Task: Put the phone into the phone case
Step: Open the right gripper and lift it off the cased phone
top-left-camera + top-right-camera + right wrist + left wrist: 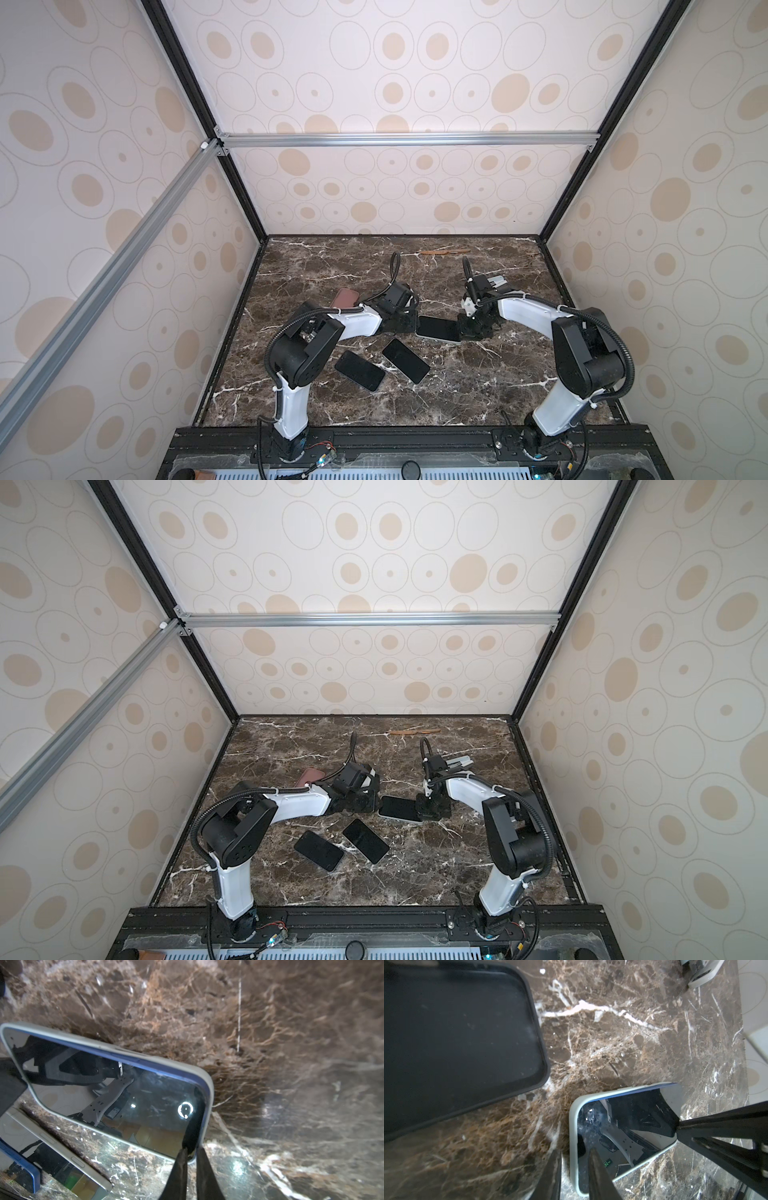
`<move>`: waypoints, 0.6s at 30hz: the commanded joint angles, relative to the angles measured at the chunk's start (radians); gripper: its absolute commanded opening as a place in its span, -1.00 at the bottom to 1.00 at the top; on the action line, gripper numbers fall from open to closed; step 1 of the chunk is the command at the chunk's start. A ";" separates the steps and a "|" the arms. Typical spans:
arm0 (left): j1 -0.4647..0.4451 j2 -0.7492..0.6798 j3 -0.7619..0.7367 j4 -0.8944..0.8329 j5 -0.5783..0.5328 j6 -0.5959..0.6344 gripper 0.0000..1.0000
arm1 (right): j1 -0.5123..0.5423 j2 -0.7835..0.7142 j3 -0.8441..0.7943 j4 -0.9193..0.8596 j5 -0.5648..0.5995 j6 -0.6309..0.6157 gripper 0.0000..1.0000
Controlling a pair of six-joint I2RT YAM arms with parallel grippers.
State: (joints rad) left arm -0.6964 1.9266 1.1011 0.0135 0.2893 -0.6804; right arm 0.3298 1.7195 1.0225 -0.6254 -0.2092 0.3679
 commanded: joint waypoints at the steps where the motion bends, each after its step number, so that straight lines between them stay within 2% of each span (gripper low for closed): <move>1: 0.005 0.015 -0.003 0.014 0.007 -0.007 -0.53 | 0.002 0.088 -0.036 -0.004 0.050 -0.015 -0.74; 10: 0.003 0.005 -0.007 0.011 0.015 -0.007 -0.53 | 0.017 0.125 -0.050 0.015 0.053 -0.004 -0.75; 18: 0.004 -0.044 0.036 -0.007 -0.016 0.010 -0.52 | 0.014 -0.072 0.042 -0.048 0.065 0.014 -0.74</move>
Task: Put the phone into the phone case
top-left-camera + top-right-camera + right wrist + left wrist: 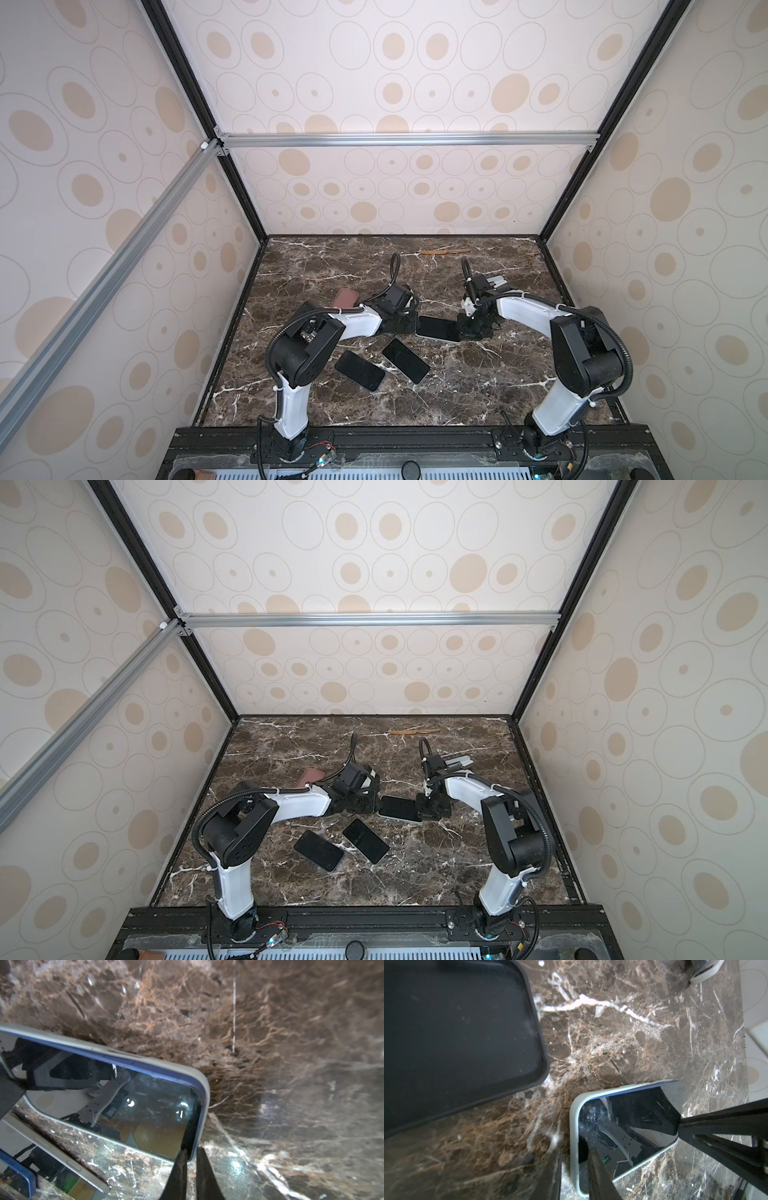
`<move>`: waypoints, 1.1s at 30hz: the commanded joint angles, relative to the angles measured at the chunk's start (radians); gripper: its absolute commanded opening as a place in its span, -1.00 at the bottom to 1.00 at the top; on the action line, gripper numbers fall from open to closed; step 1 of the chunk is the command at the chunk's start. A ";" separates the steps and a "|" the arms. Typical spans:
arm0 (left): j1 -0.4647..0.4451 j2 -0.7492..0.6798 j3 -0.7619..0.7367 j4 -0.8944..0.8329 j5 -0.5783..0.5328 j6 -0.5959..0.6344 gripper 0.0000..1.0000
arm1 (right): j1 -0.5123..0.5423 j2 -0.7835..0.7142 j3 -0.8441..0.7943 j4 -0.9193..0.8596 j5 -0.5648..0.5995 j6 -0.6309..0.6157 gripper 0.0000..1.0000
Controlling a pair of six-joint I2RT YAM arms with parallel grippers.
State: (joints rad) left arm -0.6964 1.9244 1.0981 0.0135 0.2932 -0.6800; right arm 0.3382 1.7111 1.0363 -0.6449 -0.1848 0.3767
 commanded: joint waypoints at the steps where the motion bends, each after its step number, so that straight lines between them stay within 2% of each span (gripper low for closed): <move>1: 0.005 -0.043 0.049 -0.011 -0.024 0.010 -0.52 | 0.004 -0.088 0.048 -0.041 0.050 0.004 -0.74; 8: 0.007 -0.020 0.117 -0.025 -0.035 0.022 -0.51 | -0.026 -0.145 0.138 -0.084 0.051 -0.028 -0.67; 14: 0.008 0.012 0.152 -0.049 -0.052 0.036 -0.51 | -0.094 -0.100 0.142 -0.065 -0.039 -0.041 -0.66; 20: 0.009 0.026 0.150 -0.056 -0.057 0.040 -0.50 | -0.118 -0.020 0.142 -0.036 -0.114 -0.045 -0.66; 33: 0.008 0.042 0.111 -0.040 -0.030 0.030 -0.50 | -0.123 0.095 0.122 -0.008 -0.117 -0.056 -0.71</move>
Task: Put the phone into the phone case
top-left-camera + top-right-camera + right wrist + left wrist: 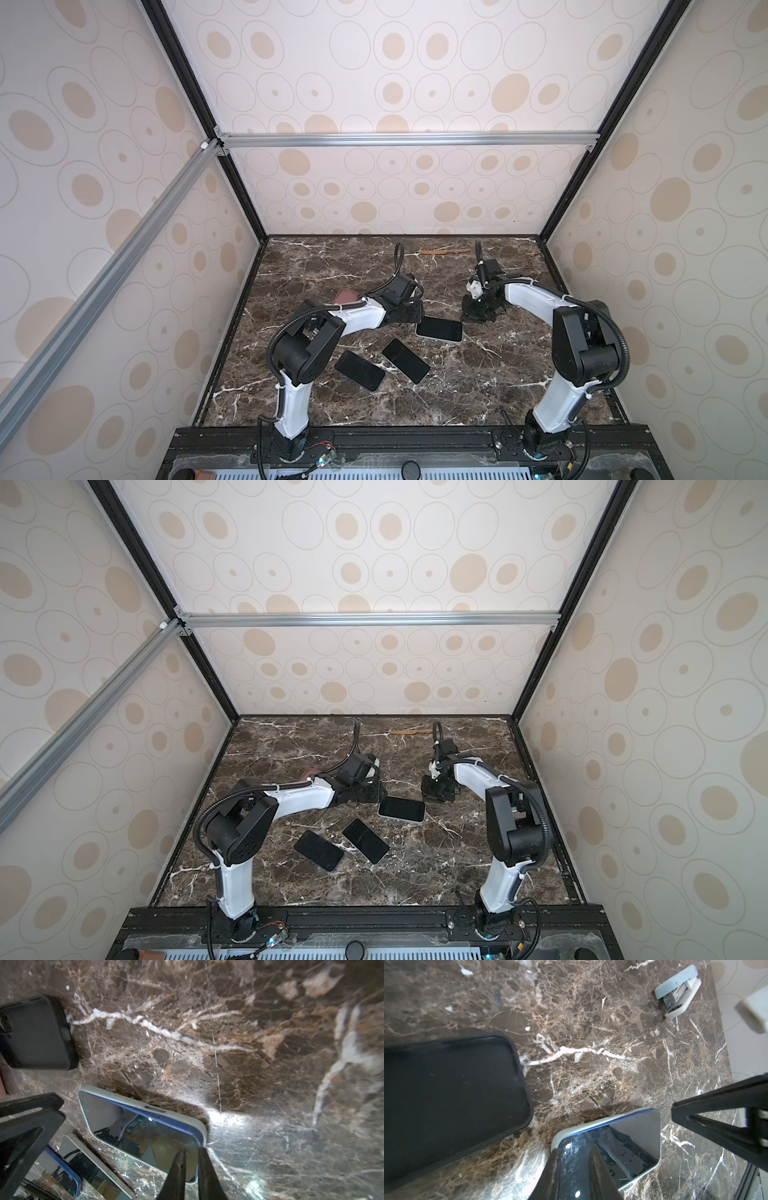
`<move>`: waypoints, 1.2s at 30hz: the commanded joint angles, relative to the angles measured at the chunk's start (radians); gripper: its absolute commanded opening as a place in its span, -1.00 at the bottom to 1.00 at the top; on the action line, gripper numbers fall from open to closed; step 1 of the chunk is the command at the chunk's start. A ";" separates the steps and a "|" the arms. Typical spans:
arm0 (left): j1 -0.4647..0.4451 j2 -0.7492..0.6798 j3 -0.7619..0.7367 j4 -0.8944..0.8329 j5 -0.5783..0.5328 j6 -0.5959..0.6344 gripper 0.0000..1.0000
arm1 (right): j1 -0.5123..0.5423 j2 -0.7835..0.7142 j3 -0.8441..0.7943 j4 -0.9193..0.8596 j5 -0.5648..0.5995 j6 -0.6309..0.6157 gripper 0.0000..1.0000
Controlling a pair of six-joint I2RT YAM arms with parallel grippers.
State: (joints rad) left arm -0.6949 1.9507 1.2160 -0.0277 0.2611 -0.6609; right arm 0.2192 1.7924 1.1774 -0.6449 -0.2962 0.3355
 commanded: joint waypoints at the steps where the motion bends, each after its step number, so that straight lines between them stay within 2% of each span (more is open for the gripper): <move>1: 0.009 0.017 -0.009 0.002 0.003 0.011 -0.50 | -0.004 0.016 -0.024 -0.002 -0.006 -0.016 -0.71; 23: 0.007 0.052 -0.037 0.012 0.041 0.017 -0.53 | -0.003 0.088 -0.053 -0.031 0.075 -0.056 -0.74; 36: 0.007 0.017 -0.088 0.044 0.048 0.015 -0.54 | 0.047 0.089 -0.079 0.055 0.087 0.082 -0.75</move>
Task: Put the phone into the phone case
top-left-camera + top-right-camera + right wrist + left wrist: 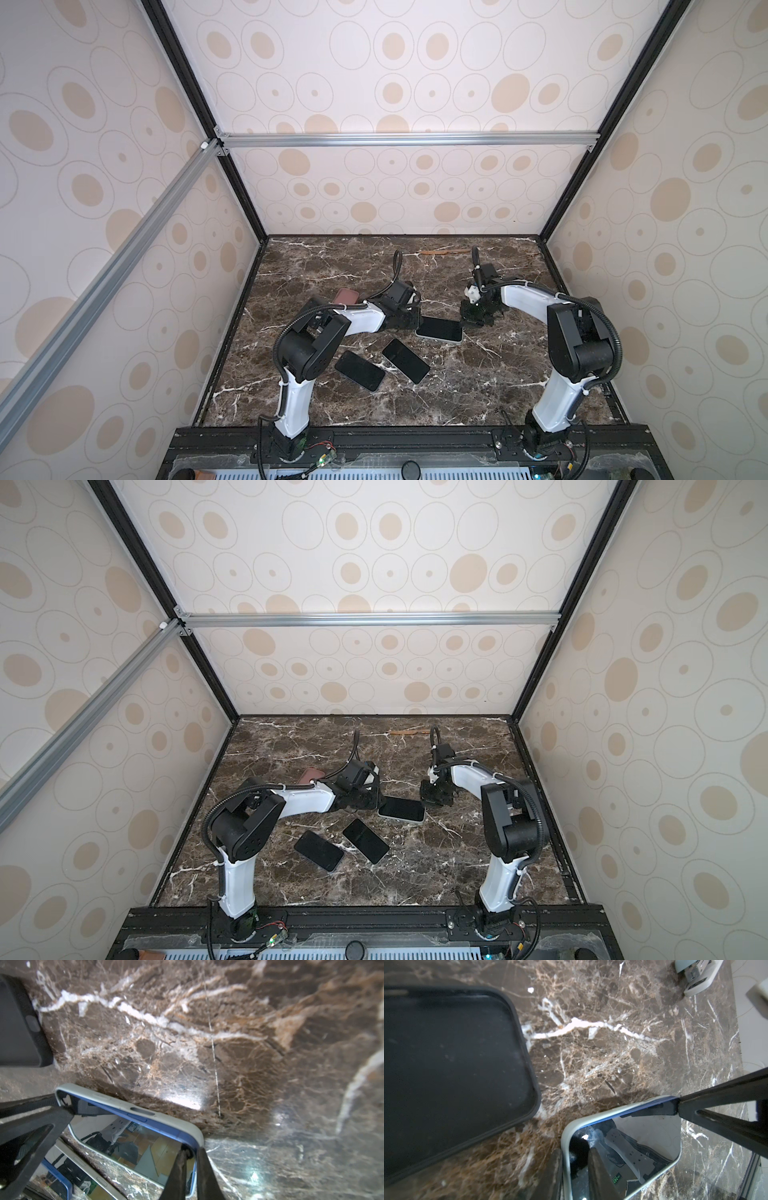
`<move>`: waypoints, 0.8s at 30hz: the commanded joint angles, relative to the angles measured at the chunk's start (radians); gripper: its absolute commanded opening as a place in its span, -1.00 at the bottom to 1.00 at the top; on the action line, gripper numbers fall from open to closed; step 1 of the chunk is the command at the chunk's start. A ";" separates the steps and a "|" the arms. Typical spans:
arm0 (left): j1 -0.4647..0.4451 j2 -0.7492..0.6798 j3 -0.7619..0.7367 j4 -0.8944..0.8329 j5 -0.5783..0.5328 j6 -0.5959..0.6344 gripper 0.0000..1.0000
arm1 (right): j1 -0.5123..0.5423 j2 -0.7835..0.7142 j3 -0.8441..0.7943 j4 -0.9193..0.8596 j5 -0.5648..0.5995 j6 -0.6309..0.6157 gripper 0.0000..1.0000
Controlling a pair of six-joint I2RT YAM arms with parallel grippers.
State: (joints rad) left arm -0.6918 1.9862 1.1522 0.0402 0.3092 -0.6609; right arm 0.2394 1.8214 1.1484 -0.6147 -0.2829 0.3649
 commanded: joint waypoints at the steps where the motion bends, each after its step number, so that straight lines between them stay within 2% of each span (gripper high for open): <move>1: 0.003 -0.022 -0.026 -0.022 -0.001 0.016 -0.54 | 0.032 0.063 -0.050 0.026 0.079 0.065 -0.76; 14: 0.006 -0.036 -0.054 -0.013 0.008 0.035 -0.55 | 0.110 0.094 -0.085 0.067 0.132 0.165 -0.85; 24: 0.012 -0.022 -0.047 -0.012 0.021 0.034 -0.55 | 0.127 0.143 -0.130 0.113 0.099 0.195 -0.89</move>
State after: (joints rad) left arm -0.6849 1.9633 1.1084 0.0673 0.3309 -0.6495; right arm 0.3202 1.8084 1.1191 -0.5903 -0.1265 0.5274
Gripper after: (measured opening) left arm 0.225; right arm 0.060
